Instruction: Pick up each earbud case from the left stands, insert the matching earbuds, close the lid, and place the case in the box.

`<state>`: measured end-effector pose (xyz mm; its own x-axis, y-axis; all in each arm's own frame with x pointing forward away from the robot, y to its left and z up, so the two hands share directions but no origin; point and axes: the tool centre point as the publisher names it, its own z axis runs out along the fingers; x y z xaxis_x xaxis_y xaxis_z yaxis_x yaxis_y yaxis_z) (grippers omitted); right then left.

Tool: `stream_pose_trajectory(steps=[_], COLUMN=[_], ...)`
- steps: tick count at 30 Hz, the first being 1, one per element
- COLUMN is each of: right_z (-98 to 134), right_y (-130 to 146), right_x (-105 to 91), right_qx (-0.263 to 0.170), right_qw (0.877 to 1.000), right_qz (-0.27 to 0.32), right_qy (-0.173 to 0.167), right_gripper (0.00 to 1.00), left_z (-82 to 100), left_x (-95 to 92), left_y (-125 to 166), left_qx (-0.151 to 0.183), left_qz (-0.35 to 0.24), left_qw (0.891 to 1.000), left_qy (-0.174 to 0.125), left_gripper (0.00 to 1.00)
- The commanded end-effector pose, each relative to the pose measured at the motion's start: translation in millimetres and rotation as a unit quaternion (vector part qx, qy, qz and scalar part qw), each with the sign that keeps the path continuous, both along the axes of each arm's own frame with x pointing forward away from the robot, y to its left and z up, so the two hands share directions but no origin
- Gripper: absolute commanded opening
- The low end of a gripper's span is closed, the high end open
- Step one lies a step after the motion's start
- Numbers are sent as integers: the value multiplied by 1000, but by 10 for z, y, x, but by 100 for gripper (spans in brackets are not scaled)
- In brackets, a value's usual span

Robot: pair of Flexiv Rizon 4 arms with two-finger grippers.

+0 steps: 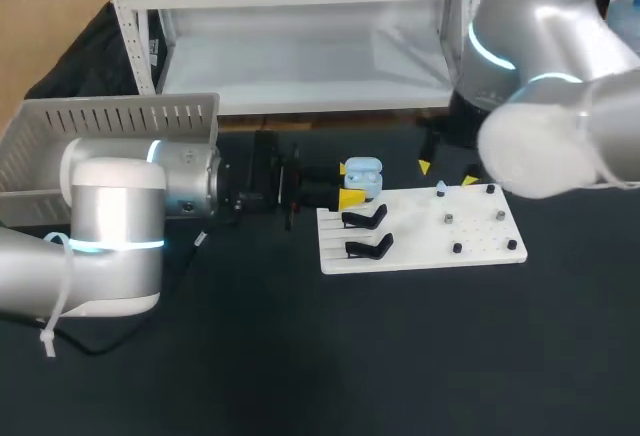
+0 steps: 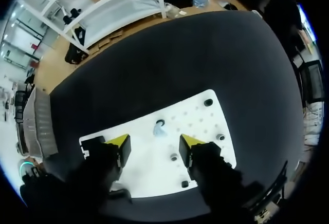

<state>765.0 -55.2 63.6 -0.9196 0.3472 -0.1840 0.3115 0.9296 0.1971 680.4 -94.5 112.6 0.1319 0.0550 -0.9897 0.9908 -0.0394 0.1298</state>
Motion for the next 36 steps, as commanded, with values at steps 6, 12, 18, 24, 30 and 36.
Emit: stream_pose_trajectory(steps=[6, 12, 18, 24, 30, 36], right_z=[-96, -183, -214, -262, -302, -309], right_y=[-40, 8, 86, 94, 43, 25], right_x=[11, -25, -31, 8, 64, 86], right_qx=[-7, -19, -23, -28, -38, -41], right_qw=[999, 999, 998, 998, 997, 997], right_qz=[-33, -42, -49, -58, -67, -71], right_qy=[7, 7, 9, 8, 5, 6], right_gripper=[42, 43, 42, 39, 38, 37], left_z=[-3, -3, -3, -3, -3, -3], left_x=[-2, -2, -2, -2, -2, -2], left_y=[-1, -1, -1, -1, -1, -1], left_qx=[-1, -1, -1, -1, -1, -1], left_qz=[1, 1, 1, 1, 1, 1], left_qw=[1000, 1000, 1000, 1000, 1000, 1000], left_qy=[-1, -1, -1, -1, -1, -1], left_gripper=[0, 0, 0, 0, 0, 0])
